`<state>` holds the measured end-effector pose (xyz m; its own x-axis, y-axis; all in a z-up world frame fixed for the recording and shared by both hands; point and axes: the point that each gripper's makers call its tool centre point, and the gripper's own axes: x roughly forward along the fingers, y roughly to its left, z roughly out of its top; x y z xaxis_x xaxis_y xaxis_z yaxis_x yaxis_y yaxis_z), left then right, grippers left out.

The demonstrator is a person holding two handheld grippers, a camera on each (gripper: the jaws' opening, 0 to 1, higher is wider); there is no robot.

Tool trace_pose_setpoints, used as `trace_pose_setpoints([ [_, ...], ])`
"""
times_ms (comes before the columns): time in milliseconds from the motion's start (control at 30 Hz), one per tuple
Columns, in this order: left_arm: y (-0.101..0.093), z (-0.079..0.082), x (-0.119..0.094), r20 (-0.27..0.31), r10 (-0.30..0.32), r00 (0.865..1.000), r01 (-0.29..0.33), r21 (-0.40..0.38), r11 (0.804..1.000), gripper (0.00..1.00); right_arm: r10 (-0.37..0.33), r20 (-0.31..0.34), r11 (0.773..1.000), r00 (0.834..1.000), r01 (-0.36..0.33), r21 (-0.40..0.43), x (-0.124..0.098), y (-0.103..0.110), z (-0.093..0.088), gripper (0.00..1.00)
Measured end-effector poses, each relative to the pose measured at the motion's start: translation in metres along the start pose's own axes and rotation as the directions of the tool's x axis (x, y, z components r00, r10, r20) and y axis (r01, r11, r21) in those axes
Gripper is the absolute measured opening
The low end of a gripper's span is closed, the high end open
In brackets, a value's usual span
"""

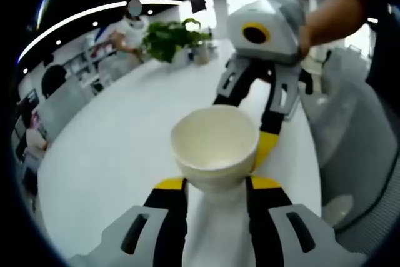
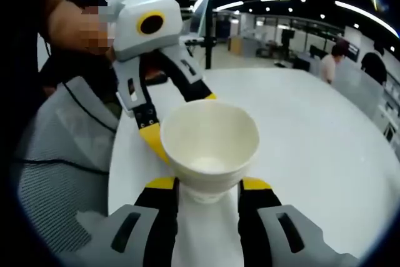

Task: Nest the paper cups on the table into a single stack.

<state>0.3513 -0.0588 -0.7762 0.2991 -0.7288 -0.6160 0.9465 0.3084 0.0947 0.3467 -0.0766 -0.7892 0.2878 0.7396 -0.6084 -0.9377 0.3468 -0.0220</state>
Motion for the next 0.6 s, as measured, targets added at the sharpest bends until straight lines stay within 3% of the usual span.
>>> trace_pose_setpoints([
  [267, 0.051, 0.012, 0.014, -0.016, 0.008, 1.000, -0.008, 0.015, 1.000, 0.34, -0.008, 0.022, 1.000, 1.000, 0.008, 0.004, 0.012, -0.053, 0.013, 0.34],
  [600, 0.105, 0.015, 0.034, -0.013, 0.013, 1.000, -0.013, 0.002, 1.000, 0.34, -0.007, 0.012, 1.000, 1.000, 0.007, -0.009, 0.031, -0.106, 0.022, 0.33],
])
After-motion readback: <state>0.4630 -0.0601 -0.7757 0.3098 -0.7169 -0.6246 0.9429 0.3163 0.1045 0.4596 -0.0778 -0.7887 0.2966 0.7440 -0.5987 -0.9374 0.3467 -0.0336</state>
